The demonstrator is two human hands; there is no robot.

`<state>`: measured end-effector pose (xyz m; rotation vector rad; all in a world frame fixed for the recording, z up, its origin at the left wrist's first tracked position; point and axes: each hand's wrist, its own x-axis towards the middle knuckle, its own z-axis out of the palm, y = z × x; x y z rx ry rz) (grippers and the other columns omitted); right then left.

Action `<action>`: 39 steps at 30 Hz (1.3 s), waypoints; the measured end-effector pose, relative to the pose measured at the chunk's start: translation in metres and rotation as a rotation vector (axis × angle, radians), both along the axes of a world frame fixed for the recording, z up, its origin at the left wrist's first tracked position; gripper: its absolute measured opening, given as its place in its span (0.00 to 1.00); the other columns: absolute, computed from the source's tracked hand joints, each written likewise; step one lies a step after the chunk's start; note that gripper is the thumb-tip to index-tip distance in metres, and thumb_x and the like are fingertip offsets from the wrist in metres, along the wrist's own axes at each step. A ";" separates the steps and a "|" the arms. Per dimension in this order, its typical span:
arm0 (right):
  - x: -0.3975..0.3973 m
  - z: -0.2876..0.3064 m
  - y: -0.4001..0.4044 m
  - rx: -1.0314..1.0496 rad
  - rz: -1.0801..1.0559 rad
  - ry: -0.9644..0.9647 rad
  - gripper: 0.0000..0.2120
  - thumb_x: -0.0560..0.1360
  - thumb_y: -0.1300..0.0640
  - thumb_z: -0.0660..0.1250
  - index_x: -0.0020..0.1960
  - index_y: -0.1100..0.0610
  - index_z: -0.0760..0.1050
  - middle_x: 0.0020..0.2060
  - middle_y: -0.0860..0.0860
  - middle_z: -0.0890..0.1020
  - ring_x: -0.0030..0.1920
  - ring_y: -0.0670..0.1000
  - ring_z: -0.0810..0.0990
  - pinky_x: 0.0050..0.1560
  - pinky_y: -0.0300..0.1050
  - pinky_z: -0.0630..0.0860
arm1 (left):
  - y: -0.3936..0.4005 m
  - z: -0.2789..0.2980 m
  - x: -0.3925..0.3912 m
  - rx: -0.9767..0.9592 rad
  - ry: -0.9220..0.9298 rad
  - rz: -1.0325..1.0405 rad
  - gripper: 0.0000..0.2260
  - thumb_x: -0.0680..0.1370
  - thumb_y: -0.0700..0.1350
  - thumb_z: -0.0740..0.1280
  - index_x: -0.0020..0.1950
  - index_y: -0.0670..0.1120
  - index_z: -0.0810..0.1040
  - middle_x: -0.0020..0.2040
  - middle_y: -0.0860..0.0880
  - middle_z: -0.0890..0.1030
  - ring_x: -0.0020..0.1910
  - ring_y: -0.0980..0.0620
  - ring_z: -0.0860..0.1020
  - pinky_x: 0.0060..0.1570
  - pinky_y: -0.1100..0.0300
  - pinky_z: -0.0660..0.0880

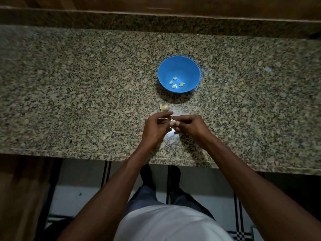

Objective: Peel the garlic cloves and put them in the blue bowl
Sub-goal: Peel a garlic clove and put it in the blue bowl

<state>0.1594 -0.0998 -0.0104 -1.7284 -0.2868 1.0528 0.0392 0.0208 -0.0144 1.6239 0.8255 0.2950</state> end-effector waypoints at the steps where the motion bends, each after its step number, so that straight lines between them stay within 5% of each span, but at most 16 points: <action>1: -0.001 0.000 -0.001 0.009 -0.001 0.015 0.09 0.78 0.66 0.73 0.58 0.66 0.85 0.50 0.65 0.87 0.50 0.65 0.87 0.56 0.62 0.84 | -0.002 0.000 0.001 0.006 -0.005 0.005 0.13 0.77 0.34 0.75 0.61 0.39 0.85 0.50 0.47 0.86 0.45 0.62 0.85 0.41 0.69 0.79; 8: -0.002 0.000 0.002 0.004 -0.071 0.119 0.09 0.78 0.67 0.73 0.55 0.71 0.82 0.46 0.71 0.84 0.43 0.62 0.82 0.56 0.70 0.81 | 0.001 -0.010 -0.001 0.175 0.001 0.012 0.04 0.77 0.41 0.76 0.51 0.45 0.89 0.45 0.53 0.87 0.45 0.59 0.85 0.44 0.64 0.81; 13: 0.001 -0.003 0.009 -0.038 0.017 -0.111 0.05 0.79 0.60 0.74 0.50 0.62 0.87 0.38 0.58 0.88 0.38 0.59 0.87 0.50 0.66 0.85 | -0.002 -0.009 0.002 0.228 0.019 0.067 0.04 0.78 0.41 0.74 0.50 0.45 0.89 0.43 0.52 0.88 0.41 0.58 0.85 0.43 0.55 0.84; 19: -0.001 -0.002 0.019 -0.101 0.052 -0.479 0.05 0.77 0.56 0.77 0.48 0.57 0.89 0.35 0.49 0.88 0.35 0.44 0.87 0.39 0.50 0.86 | -0.005 -0.005 0.014 0.047 0.081 0.240 0.02 0.75 0.43 0.78 0.47 0.47 0.89 0.39 0.52 0.87 0.38 0.55 0.86 0.40 0.53 0.85; 26: -0.002 -0.009 0.023 -0.113 0.204 -0.776 0.06 0.77 0.63 0.72 0.45 0.56 0.88 0.36 0.52 0.88 0.35 0.47 0.84 0.37 0.52 0.81 | 0.004 -0.004 0.017 -0.414 0.099 0.350 0.03 0.78 0.35 0.75 0.48 0.35 0.85 0.43 0.36 0.87 0.37 0.48 0.83 0.44 0.51 0.83; 31: 0.006 -0.007 0.022 -0.116 0.194 -0.669 0.07 0.79 0.62 0.71 0.46 0.56 0.88 0.37 0.49 0.88 0.37 0.44 0.85 0.39 0.49 0.83 | 0.012 -0.003 0.019 -0.592 0.083 0.317 0.06 0.80 0.34 0.72 0.53 0.31 0.83 0.48 0.33 0.86 0.41 0.47 0.84 0.46 0.56 0.84; 35: 0.007 -0.008 0.019 -0.093 0.188 -0.553 0.06 0.79 0.59 0.71 0.47 0.56 0.87 0.36 0.47 0.87 0.36 0.43 0.85 0.40 0.44 0.84 | 0.014 0.000 0.015 -0.522 0.082 0.252 0.07 0.80 0.34 0.72 0.56 0.31 0.83 0.45 0.38 0.87 0.38 0.51 0.86 0.44 0.59 0.85; 39: 0.013 -0.012 0.016 -0.084 0.173 -0.335 0.05 0.79 0.57 0.74 0.50 0.58 0.87 0.37 0.51 0.88 0.37 0.50 0.88 0.43 0.52 0.86 | 0.018 -0.004 0.009 -0.401 0.090 0.143 0.07 0.79 0.35 0.73 0.55 0.32 0.83 0.46 0.36 0.87 0.41 0.48 0.86 0.46 0.54 0.85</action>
